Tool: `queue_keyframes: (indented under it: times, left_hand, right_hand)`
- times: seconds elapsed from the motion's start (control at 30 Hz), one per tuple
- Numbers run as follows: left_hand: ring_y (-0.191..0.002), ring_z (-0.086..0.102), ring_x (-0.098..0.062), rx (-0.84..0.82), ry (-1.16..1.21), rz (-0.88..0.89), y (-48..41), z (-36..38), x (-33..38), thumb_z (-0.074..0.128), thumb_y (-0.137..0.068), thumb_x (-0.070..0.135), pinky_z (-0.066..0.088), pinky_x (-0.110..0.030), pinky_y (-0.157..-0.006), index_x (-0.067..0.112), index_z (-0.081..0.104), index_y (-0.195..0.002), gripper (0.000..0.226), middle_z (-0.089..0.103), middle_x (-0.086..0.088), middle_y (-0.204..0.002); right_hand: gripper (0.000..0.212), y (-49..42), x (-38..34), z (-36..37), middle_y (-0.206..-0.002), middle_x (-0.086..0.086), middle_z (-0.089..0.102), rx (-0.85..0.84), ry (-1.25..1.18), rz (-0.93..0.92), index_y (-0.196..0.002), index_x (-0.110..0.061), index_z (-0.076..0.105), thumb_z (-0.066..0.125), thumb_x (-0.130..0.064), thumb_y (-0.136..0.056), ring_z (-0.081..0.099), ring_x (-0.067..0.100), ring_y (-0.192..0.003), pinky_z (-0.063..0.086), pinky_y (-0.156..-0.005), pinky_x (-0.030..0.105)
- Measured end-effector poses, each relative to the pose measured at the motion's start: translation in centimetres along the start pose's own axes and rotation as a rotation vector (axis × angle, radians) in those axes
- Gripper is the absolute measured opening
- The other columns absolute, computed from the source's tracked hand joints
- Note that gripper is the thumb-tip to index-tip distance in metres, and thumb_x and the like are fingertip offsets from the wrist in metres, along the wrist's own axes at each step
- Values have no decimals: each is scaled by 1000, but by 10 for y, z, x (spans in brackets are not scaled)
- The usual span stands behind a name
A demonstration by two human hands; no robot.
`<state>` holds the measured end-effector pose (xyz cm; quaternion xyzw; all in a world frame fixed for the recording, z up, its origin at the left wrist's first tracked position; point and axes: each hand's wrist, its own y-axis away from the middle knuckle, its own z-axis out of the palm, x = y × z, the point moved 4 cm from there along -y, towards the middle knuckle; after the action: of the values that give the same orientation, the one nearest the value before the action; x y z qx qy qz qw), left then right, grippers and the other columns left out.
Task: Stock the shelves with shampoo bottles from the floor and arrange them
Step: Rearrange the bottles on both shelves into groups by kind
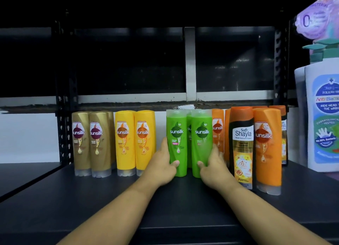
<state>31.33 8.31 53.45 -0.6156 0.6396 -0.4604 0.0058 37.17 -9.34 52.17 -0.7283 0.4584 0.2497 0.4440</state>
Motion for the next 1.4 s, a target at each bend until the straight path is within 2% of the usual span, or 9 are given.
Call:
queue_keyframes:
  times: [0.07,0.2,0.47,0.7,1.3,1.4]
  left_hand:
    - [-108,64,-15,6,-4,5,1,0,1,71,-93,15,50,-31,-93,37,22,-148,77,65,12,-123]
    - [-113,63,-9,-13,13,15,4,1,4,78,-88,24,48,-26,-97,37,21,-149,85,64,15,-127]
    - [-118,65,-21,30,-32,-17,-1,4,-2,79,-87,22,53,-44,-102,37,7,-156,101,65,4,-134]
    - [-125,60,-18,40,-34,-6,-1,0,-7,77,-88,17,49,-40,-107,34,9,-157,99,58,6,-141]
    - [-119,64,-18,28,-61,24,-4,1,-8,79,-88,26,54,-42,-101,37,11,-155,96,62,6,-136]
    - [-114,66,-20,49,-79,6,-3,0,-8,81,-85,30,56,-42,-95,34,18,-151,91,65,6,-129]
  right_hand:
    - [87,-1,1,-1,-156,13,28,21,-25,-18,-160,-18,9,65,-14,-94,23,33,-149,18,-123,41]
    - [85,-1,1,-4,-151,10,39,25,-53,-56,-158,-21,17,69,-12,-91,38,28,-142,30,-120,40]
    - [76,-2,-3,-3,-139,6,55,41,-16,-136,-149,-21,31,76,-16,-88,54,25,-128,42,-111,41]
    - [78,-10,0,0,-132,1,64,63,-18,-155,-143,-25,35,82,-20,-82,61,22,-121,49,-106,44]
    - [76,-23,5,8,-132,-2,63,41,-66,-173,-144,-23,35,80,-14,-84,62,19,-119,51,-104,44]
    - [78,-23,6,9,-133,-1,63,33,-49,-160,-146,-21,34,80,-16,-84,62,21,-120,50,-104,43]
